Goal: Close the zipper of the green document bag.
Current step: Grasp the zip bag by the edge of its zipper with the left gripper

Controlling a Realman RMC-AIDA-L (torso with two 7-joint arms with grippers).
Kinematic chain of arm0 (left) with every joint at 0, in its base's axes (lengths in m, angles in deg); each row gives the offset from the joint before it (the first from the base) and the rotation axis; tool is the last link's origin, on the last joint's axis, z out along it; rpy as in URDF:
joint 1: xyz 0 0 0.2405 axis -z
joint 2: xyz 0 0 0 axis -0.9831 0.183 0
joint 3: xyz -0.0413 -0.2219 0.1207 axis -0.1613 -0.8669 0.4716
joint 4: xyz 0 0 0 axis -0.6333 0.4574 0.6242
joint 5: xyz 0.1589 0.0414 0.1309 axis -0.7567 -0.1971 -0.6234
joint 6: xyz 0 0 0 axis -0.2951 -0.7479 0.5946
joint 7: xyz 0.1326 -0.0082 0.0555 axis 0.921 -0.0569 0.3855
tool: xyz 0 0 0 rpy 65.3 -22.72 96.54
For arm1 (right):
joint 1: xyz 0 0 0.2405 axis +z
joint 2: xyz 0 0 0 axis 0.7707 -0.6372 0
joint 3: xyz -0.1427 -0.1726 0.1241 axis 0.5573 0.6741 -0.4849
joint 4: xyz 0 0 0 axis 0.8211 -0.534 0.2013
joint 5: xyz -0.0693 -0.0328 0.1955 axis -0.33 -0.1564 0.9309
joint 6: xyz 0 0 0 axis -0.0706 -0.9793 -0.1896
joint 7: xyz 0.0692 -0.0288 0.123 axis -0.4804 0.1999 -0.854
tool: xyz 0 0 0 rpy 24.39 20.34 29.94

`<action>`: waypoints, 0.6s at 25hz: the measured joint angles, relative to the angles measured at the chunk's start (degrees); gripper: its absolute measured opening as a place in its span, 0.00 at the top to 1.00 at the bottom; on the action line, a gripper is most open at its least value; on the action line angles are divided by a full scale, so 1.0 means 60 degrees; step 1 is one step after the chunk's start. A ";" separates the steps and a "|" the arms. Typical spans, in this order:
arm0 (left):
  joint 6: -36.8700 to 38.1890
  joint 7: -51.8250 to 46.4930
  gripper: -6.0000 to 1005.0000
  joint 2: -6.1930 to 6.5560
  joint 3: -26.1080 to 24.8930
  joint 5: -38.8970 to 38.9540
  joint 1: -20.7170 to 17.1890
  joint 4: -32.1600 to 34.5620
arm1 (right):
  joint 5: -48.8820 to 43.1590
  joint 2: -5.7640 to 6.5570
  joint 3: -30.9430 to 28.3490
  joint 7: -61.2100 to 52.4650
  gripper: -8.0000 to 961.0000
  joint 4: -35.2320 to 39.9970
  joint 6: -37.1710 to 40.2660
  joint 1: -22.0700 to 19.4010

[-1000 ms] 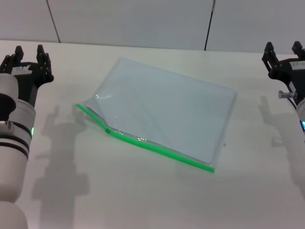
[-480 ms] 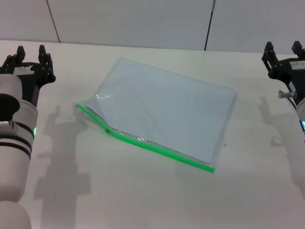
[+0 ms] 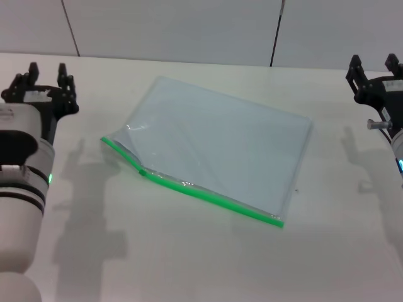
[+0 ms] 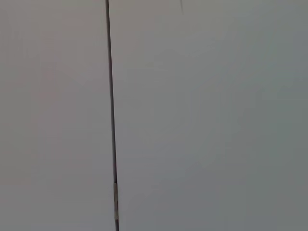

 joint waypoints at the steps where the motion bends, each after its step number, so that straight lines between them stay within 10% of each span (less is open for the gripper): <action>1: -0.0005 0.0308 0.56 -0.0025 0.0044 -0.0017 -0.0013 0.0020 | 0.0000 0.0000 0.0000 0.0000 0.29 -0.0008 0.0000 0.0000; 15: -0.0495 0.4713 0.56 -0.0407 0.0075 0.0232 -0.0703 0.0598 | 0.0018 0.0000 0.0000 0.0000 0.29 -0.0044 0.0000 -0.0015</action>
